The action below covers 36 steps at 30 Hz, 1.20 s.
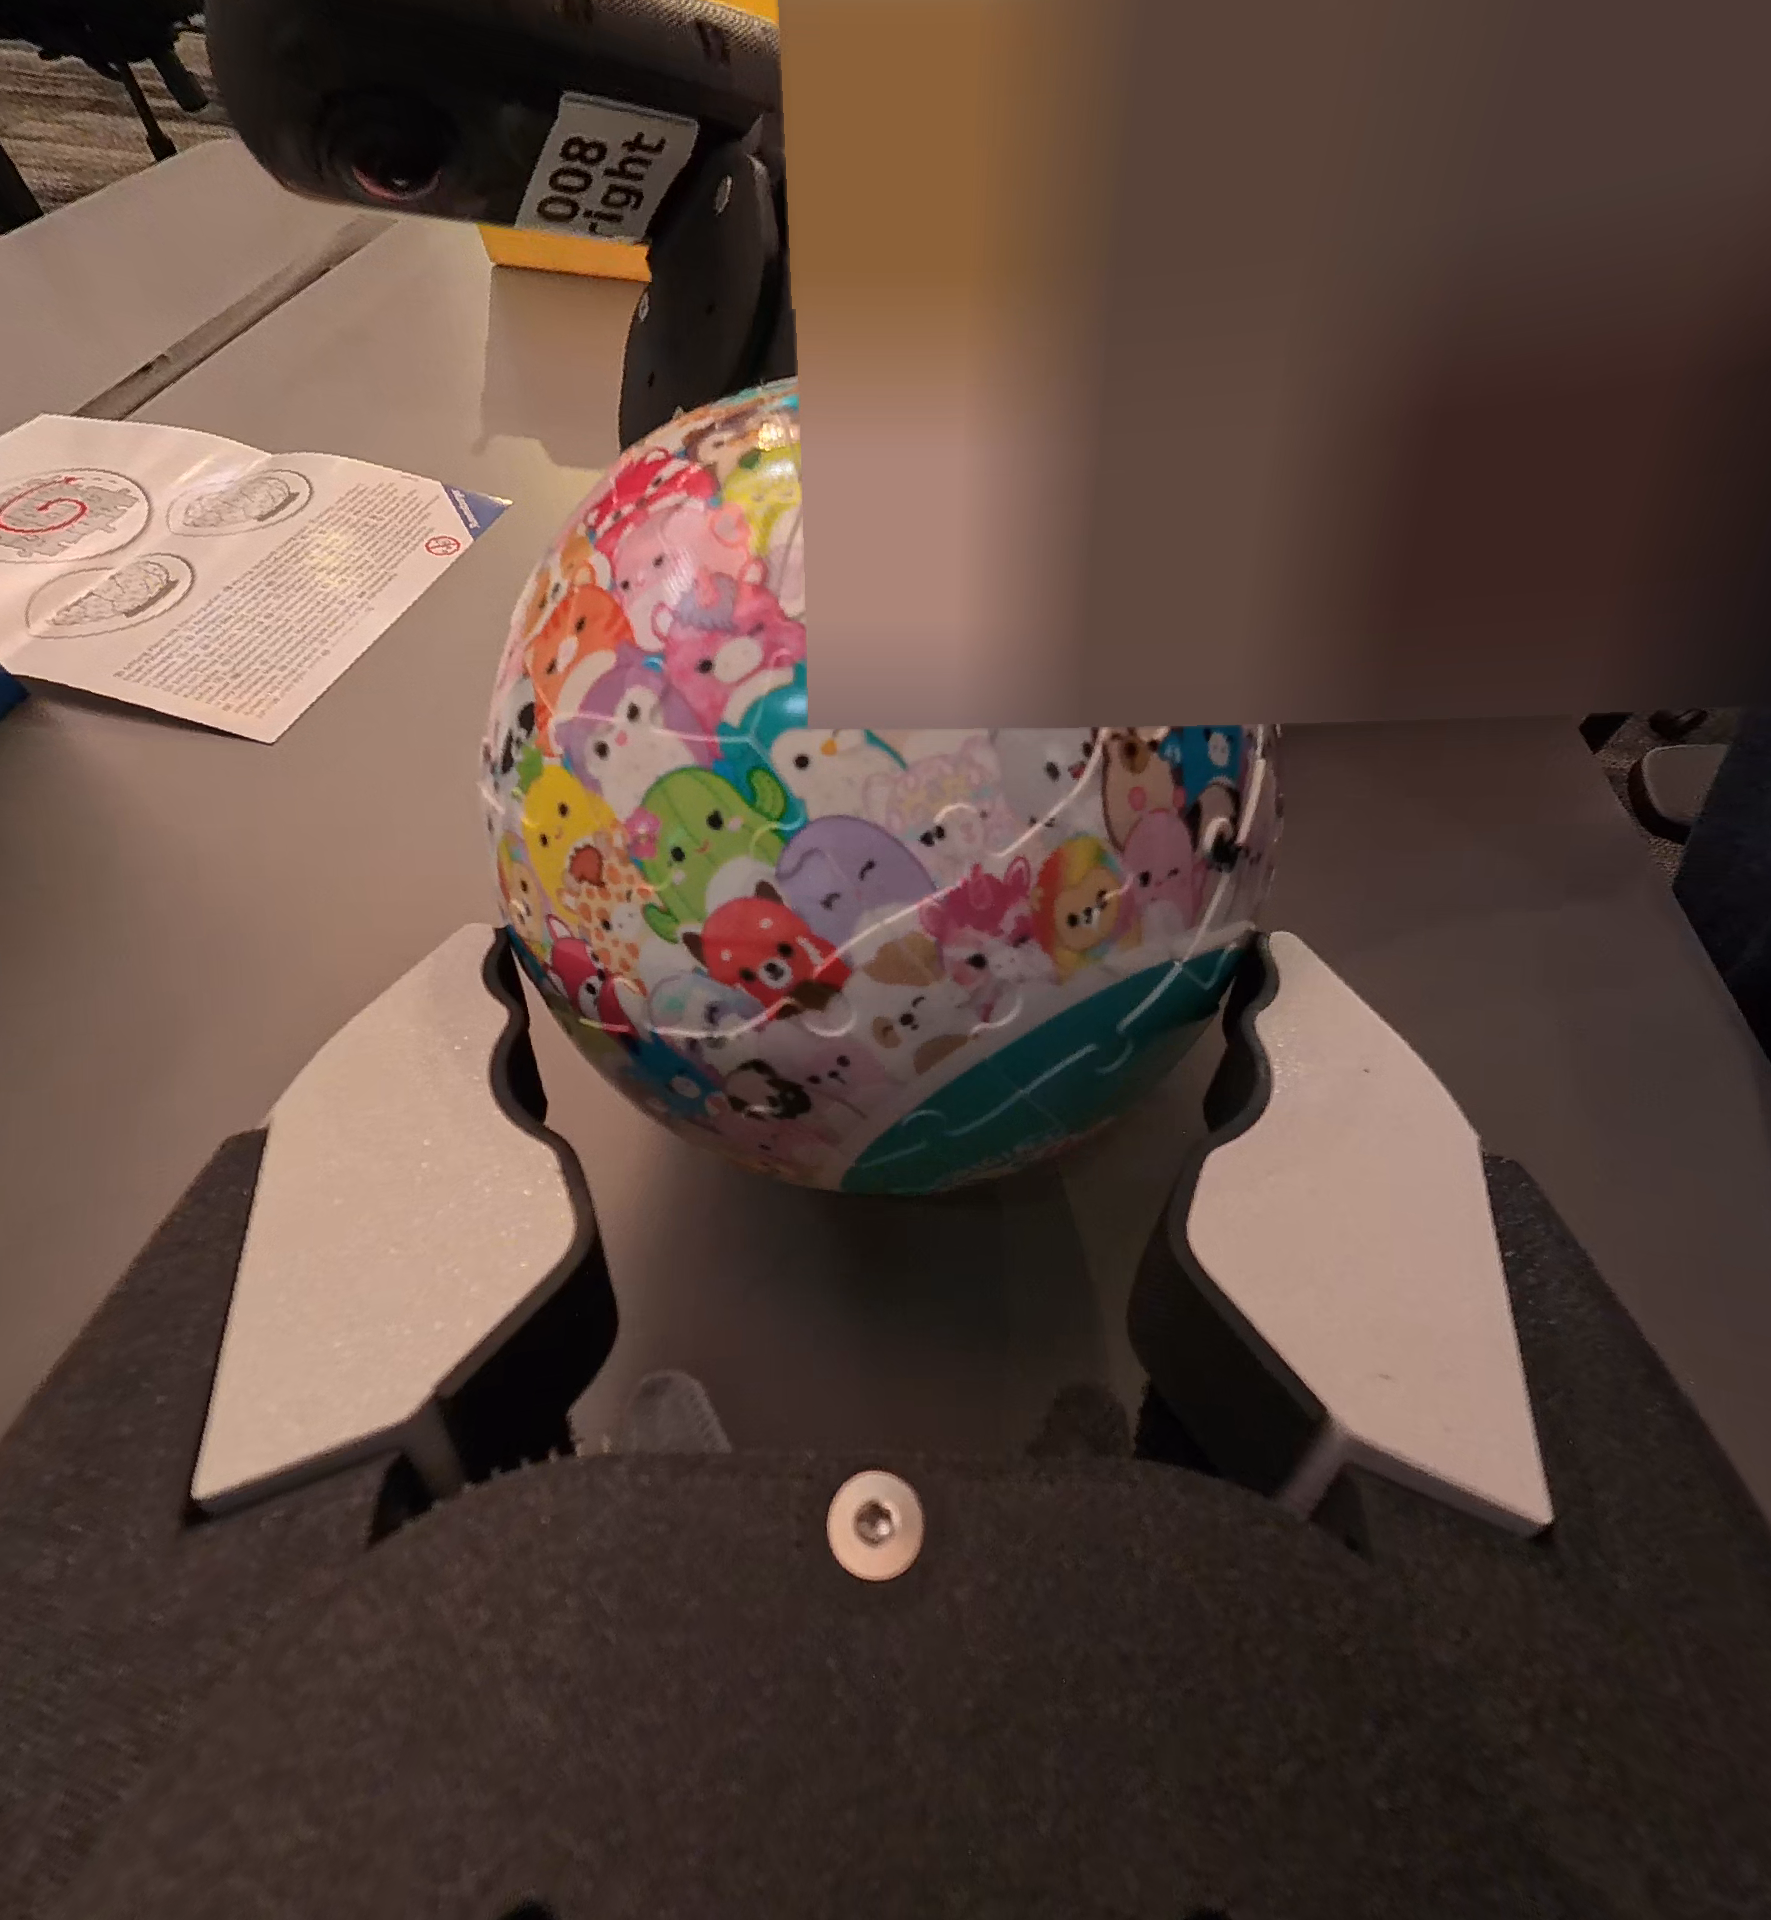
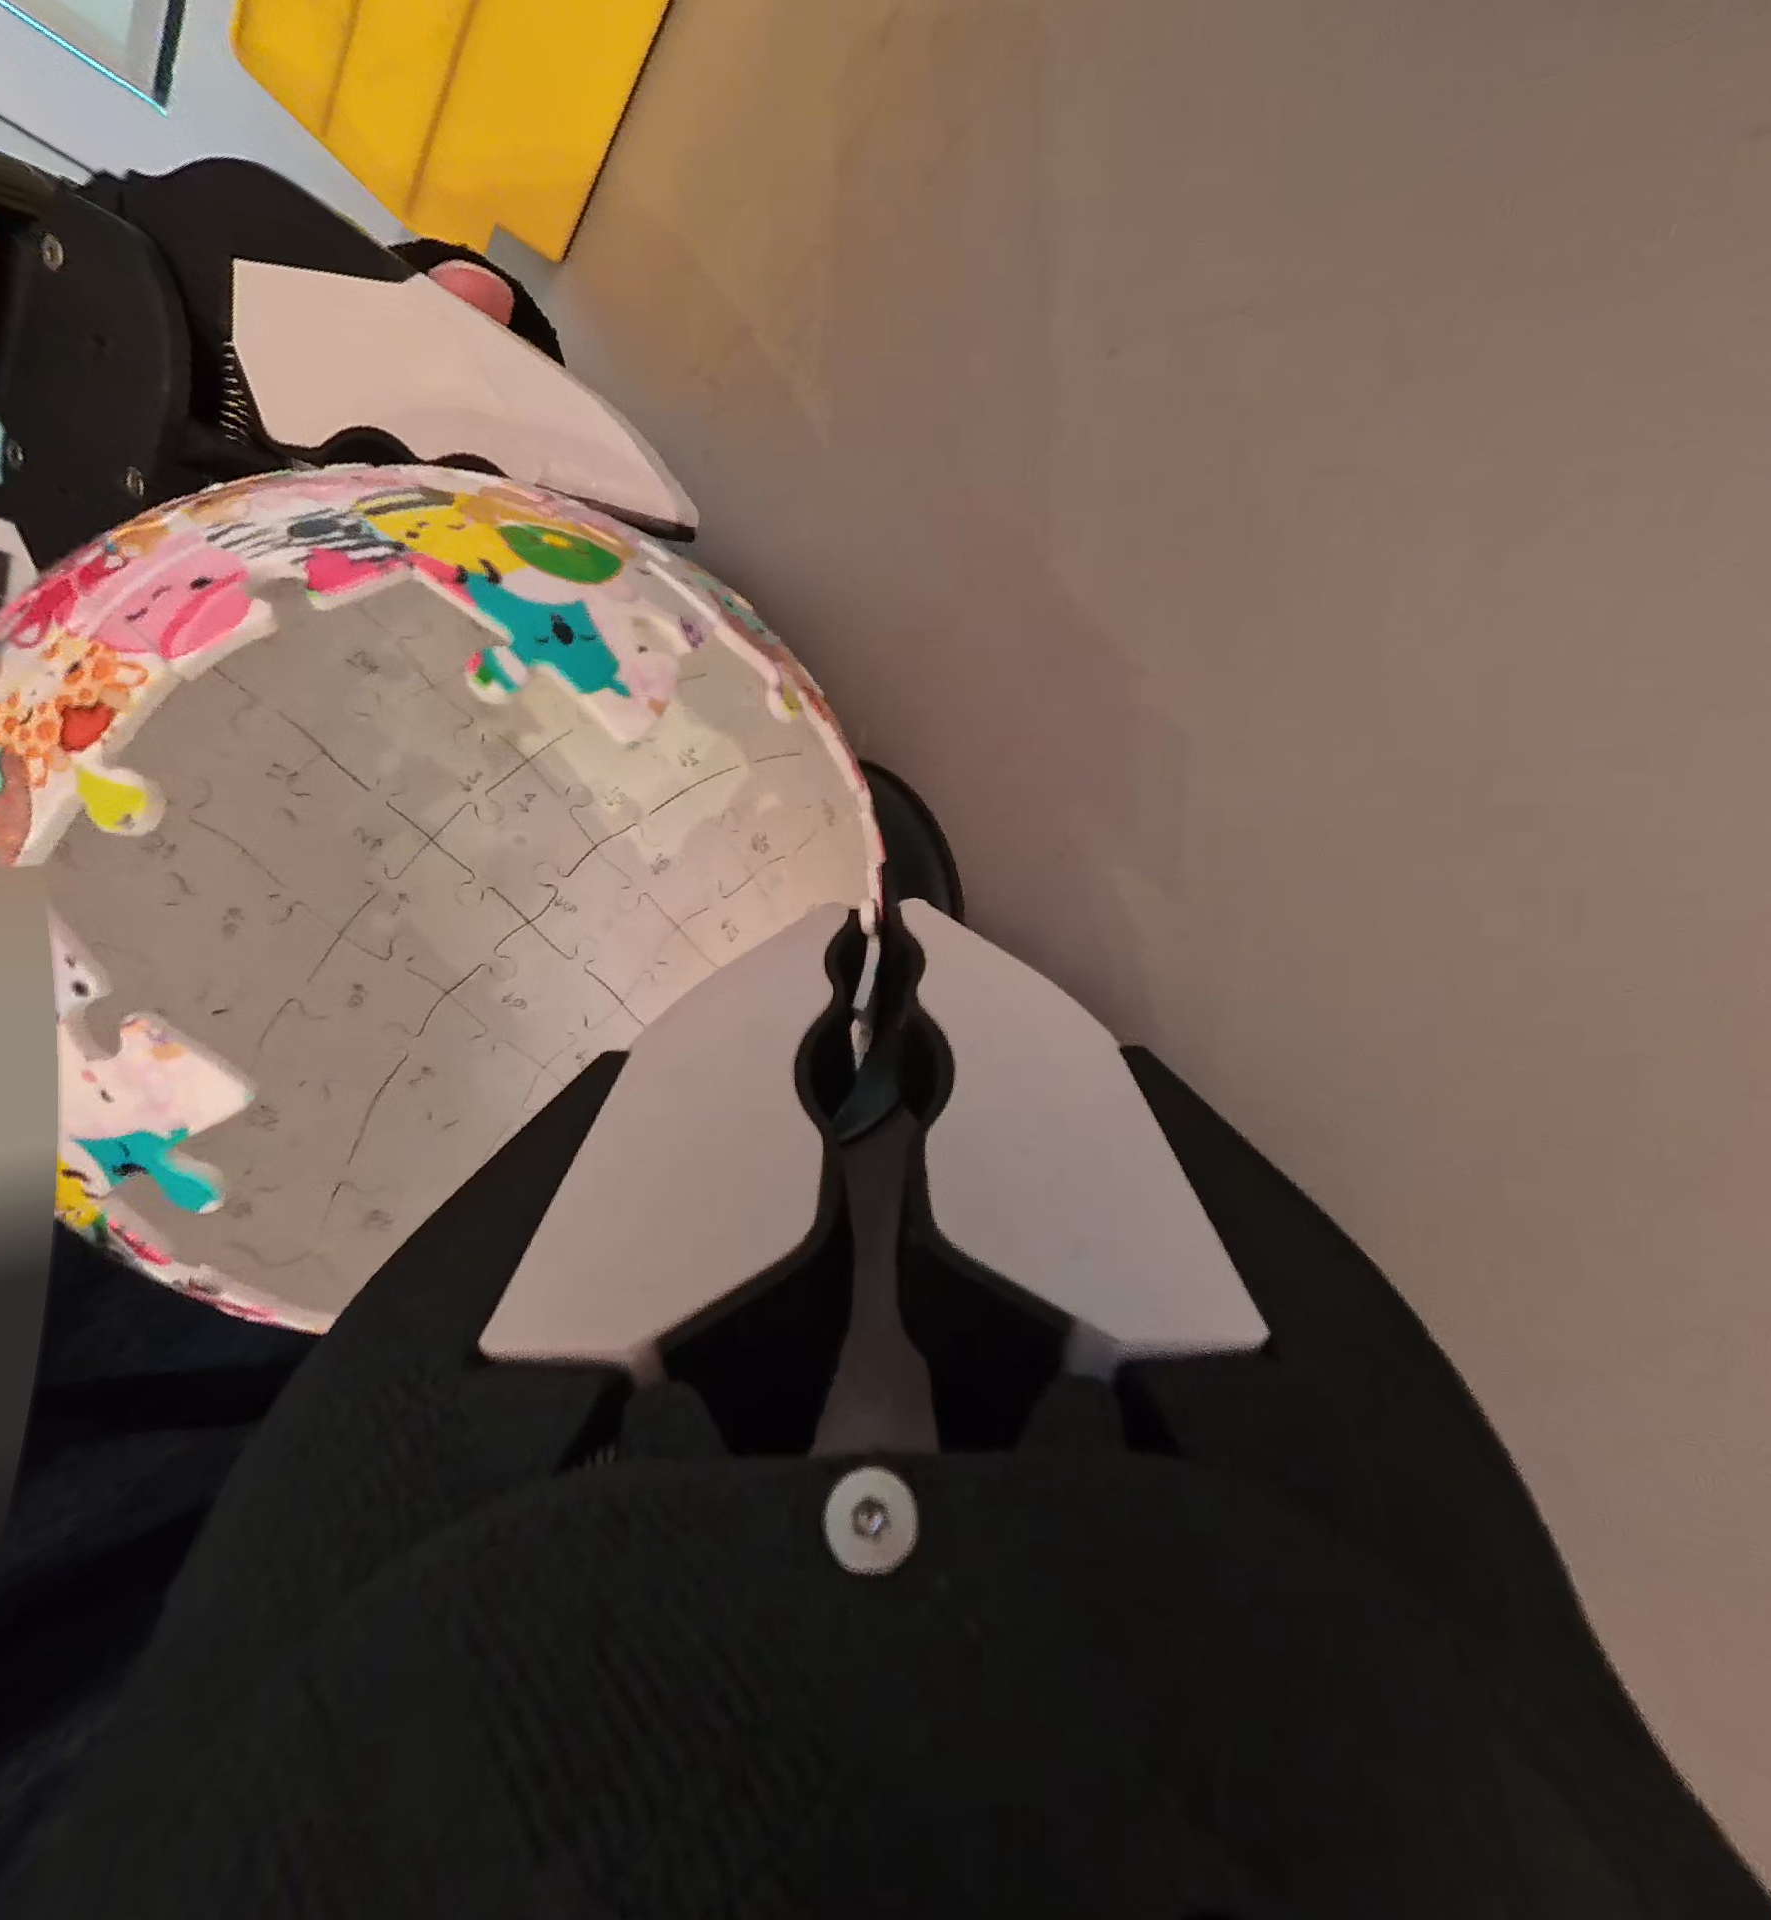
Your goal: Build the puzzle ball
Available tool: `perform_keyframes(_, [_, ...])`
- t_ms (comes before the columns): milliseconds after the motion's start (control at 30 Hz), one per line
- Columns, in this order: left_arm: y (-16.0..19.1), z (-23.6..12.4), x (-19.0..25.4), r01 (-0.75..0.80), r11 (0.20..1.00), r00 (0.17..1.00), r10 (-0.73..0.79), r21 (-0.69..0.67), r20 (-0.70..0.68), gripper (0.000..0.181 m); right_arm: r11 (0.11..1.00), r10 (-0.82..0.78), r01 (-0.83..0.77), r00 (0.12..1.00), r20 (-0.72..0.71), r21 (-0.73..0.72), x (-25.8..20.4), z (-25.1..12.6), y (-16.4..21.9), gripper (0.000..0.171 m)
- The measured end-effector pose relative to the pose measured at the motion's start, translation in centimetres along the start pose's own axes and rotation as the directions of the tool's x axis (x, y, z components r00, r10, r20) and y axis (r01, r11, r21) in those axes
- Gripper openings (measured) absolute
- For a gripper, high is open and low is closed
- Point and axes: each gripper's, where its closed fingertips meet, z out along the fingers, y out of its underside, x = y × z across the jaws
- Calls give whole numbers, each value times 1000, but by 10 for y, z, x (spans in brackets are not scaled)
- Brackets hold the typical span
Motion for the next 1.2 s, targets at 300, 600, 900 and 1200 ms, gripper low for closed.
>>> perform_keyframes(300, [3, 0, 0, 2, 1000, 1000, -2, -6, -3, 125, 1000, 5, -6, 998, 62, 11, -1, -3, -2, 4])
perform_keyframes(600, [3, 1, -1, 6, 1000, 1000, -6, -8, -3, 124, 998, 2, -6, 998, 62, 58, 0, -11, -9, 7])
perform_keyframes(900, [2, 2, 0, 4, 1000, 1000, -4, -9, -3, 124, 998, -26, 29, 998, 60, -55, -2, -5, 7, 10])
perform_keyframes(1200, [0, 2, 2, -2, 1000, 1000, 2, 0, -11, 124, 993, -29, 34, 998, 54, -110, -2, -5, 17, 5])
